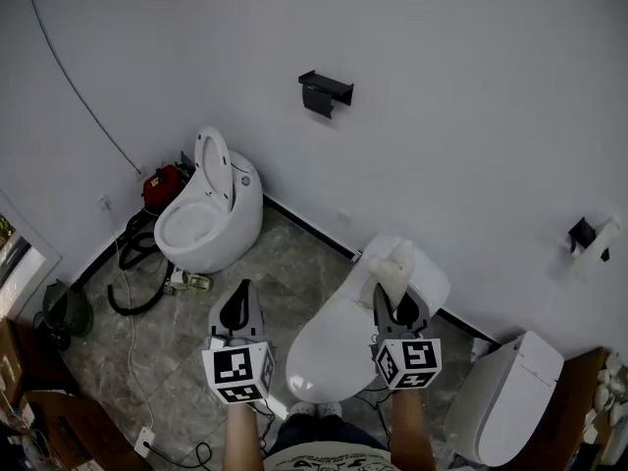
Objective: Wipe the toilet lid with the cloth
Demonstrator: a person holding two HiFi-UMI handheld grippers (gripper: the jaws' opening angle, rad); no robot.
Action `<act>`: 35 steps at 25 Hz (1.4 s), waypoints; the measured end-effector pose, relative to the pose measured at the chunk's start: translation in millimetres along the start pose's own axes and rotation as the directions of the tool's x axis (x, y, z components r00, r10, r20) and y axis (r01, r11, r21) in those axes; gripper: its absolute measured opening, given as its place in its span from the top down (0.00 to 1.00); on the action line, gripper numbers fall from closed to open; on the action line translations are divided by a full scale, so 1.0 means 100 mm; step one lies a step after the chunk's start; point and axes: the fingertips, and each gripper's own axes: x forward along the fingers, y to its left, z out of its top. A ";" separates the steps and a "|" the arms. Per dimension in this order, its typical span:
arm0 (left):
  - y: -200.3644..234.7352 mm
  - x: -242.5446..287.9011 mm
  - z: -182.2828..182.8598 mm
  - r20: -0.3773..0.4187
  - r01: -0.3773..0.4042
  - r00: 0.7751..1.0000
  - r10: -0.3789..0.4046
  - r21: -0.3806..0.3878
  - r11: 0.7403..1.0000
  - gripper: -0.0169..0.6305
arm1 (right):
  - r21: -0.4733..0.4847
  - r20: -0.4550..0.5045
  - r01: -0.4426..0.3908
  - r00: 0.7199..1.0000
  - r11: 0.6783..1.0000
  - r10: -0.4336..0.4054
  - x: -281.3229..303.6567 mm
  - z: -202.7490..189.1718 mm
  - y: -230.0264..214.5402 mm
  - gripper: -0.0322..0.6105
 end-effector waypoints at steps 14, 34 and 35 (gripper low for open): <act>0.07 -0.06 0.56 0.092 -0.020 0.996 0.019 0.015 1.000 0.96 | -0.013 0.102 -0.019 0.995 1.000 0.020 0.06 0.62 0.11 0.79; 0.06 -0.07 0.67 0.116 -0.030 0.993 0.026 0.026 0.999 0.96 | -0.033 0.129 -0.051 0.990 0.998 0.054 0.12 0.78 0.20 0.79; 0.05 -0.06 0.67 0.116 -0.028 0.993 0.025 0.027 0.999 0.96 | -0.032 0.129 -0.050 0.990 0.998 0.054 0.12 0.78 0.20 0.79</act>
